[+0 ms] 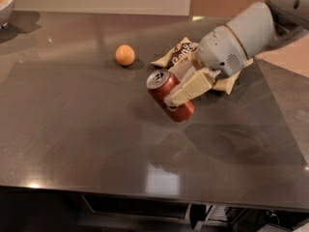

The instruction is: Place coke can upright

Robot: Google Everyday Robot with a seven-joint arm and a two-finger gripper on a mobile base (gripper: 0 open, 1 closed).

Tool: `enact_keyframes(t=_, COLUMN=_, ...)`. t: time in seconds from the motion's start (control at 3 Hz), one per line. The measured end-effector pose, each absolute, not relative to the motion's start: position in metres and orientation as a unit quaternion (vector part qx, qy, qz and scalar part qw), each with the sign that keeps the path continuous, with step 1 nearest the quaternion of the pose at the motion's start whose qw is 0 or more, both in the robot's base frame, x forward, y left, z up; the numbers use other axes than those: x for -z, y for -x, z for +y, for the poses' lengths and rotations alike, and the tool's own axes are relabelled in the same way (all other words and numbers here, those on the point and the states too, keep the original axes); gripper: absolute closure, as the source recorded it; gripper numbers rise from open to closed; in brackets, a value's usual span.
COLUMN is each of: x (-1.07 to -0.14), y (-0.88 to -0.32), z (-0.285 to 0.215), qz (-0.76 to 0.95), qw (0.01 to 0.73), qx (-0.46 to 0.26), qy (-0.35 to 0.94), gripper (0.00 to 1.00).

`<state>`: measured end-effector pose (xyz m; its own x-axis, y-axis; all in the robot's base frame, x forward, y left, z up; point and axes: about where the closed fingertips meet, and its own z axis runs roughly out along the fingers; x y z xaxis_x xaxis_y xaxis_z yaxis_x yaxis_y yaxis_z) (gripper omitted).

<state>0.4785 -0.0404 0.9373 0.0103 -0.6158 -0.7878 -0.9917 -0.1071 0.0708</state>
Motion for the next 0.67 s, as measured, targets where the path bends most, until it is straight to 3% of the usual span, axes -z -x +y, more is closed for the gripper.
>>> enact_keyframes(t=0.67, x=-0.9292, y=-0.4652, z=-0.051, qz=0.574, qw=0.356, qx=-0.443, qy=0.59, gripper=1.0)
